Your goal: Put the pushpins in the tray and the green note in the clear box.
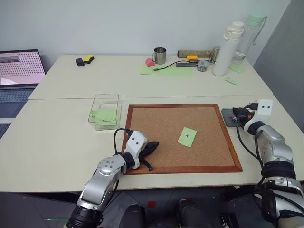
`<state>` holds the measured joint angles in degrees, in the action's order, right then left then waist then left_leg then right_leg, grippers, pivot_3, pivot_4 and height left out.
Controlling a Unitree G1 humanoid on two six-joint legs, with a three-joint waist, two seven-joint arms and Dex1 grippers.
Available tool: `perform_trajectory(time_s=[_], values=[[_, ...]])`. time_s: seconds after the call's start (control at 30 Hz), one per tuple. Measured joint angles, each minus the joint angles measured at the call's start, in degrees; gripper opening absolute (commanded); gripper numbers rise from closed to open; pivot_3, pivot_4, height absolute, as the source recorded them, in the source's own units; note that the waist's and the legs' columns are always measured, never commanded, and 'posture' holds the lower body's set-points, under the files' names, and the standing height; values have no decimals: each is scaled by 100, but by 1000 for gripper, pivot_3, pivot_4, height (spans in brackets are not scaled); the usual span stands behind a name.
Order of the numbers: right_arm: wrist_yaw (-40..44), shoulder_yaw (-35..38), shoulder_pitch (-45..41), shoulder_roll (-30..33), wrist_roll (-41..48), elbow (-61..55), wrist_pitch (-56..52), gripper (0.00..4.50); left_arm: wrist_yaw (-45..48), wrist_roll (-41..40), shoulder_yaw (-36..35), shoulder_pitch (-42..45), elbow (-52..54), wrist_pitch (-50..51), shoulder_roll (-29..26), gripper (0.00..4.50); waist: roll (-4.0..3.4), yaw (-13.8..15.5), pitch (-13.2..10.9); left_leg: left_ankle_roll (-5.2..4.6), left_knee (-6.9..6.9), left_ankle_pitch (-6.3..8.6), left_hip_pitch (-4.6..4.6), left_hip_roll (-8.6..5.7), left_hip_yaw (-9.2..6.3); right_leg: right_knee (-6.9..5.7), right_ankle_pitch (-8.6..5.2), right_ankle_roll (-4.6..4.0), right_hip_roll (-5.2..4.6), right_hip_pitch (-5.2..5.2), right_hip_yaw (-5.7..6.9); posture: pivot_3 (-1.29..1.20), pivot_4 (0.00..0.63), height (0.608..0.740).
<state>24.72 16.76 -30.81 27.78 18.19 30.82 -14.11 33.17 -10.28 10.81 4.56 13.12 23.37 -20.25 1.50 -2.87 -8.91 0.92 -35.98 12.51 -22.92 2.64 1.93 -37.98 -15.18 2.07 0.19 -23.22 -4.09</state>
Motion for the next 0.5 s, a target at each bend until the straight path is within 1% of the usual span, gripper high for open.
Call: perform_trajectory(time_s=[0.13, 0.2, 0.27, 0.37, 0.43, 0.5], values=[[-6, 5, 0, -63, 4, -22, 1, 1411, -2, 0, -3, -9, 2, -6, -1, 0, 0, 1, 0, 0, 0, 0, 0, 0, 0, 0, 0, 0, 0, 0, 0, 0, 150, 740], [35, -7, 58, -100, 13, -273, 10, 1411, -1, 0, -7, -28, 8, -16, -7, 0, -5, -1, -2, 0, 1, 0, 0, 1, -3, 0, 0, 1, 0, 0, -1, 0, 150, 740], [274, -149, 351, -109, 68, -1036, 5, 1411, 1, -1, -14, -46, 25, -25, -18, 0, -8, -4, -2, 0, 3, 0, -1, 4, -7, 0, -1, 0, 0, 0, -1, 0, 150, 740], [667, -622, 999, -274, 363, -2561, -304, 1411, -1, -1, -28, -53, 33, -25, -34, 0, -11, -16, 0, 0, 6, 0, -1, 10, -20, -2, -3, -1, 7, 0, -1, 0, 150, 740], [853, -1134, 1521, -493, 608, -3576, -633, 1411, -4, 0, -43, -61, 28, -27, -35, 0, -10, -19, 1, 0, 7, 0, 0, 15, -29, -4, -5, -5, 11, 2, 0, 0, 150, 740], [908, -1697, 1871, -677, 633, -4158, -862, 1411, -7, 0, -37, -43, 3, -32, -24, 0, -11, -20, -1, 0, 5, 0, 1, 14, -29, -6, -5, -6, 9, 1, 0, 0, 150, 740]])
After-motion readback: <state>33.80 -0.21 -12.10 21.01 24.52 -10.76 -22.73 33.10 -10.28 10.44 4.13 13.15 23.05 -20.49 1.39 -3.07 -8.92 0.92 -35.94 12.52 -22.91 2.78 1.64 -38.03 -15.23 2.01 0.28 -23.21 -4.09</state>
